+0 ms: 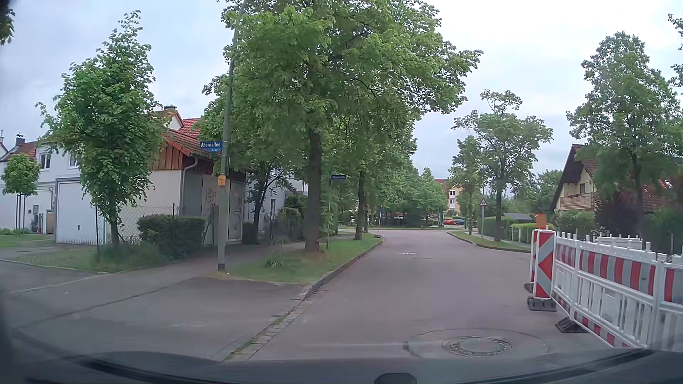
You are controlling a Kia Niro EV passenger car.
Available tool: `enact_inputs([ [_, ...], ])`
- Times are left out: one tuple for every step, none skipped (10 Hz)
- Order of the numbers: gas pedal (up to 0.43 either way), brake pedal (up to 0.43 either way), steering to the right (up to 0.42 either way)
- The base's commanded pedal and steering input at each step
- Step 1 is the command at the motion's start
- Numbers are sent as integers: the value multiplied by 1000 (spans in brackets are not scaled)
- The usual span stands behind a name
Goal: Follow the waypoints while adhering to traffic rules and regulations
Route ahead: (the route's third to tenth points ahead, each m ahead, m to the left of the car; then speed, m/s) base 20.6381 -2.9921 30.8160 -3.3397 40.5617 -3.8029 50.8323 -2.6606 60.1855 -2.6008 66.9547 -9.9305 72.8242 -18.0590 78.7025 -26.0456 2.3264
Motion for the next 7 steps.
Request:
enact_inputs([
  [47,0,104],
  [47,0,101],
  [47,0,95],
  [47,0,87],
  [47,0,78],
  [47,0,74],
  [47,0,74],
])
